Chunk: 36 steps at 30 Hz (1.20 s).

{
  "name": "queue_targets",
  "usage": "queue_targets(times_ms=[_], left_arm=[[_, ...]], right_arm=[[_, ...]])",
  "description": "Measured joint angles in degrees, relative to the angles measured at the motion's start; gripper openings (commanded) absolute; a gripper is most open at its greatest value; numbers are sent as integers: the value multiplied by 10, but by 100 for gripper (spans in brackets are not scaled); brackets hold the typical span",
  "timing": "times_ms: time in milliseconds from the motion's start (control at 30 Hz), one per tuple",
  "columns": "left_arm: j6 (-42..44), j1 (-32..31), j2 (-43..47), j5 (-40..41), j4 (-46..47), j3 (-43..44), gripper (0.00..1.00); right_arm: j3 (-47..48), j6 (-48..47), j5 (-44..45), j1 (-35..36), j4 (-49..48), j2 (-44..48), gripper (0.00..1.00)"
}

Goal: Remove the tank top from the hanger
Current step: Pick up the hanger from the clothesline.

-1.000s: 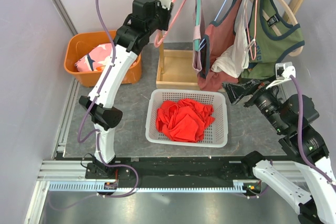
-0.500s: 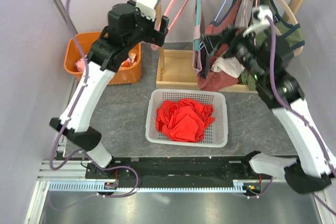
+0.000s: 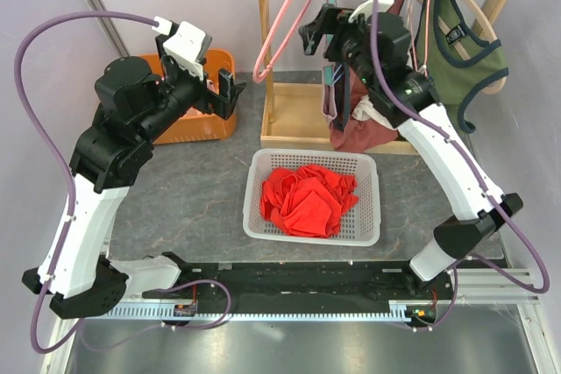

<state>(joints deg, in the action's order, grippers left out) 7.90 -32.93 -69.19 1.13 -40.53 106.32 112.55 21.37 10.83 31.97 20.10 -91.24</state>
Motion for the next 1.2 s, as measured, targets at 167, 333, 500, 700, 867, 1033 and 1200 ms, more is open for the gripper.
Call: queue_targets(times_ms=[167,333,500,700,867,1033,1200], left_arm=[[7,0,10,0,-1,-16,100],[8,1,11,0,-2,-32,100],[8,5,11,0,-3,-34,100],[8,10,11,-1,-3,-34,100],[8,11,11,-2,-3,-34,99],[8,14,11,-2,-3,-34,100],[8,17,11,-10,-3,-35,100]], right_arm=[[-28,-1,62,22,12,-3,98],[-83,-2,107,22,6,39,98],[-68,-4,146,22,30,40,98],[-55,-6,167,7,81,40,98],[-55,1,165,-28,108,46,98],[-49,-7,159,-22,104,66,98],[35,-45,140,17,89,45,98]])
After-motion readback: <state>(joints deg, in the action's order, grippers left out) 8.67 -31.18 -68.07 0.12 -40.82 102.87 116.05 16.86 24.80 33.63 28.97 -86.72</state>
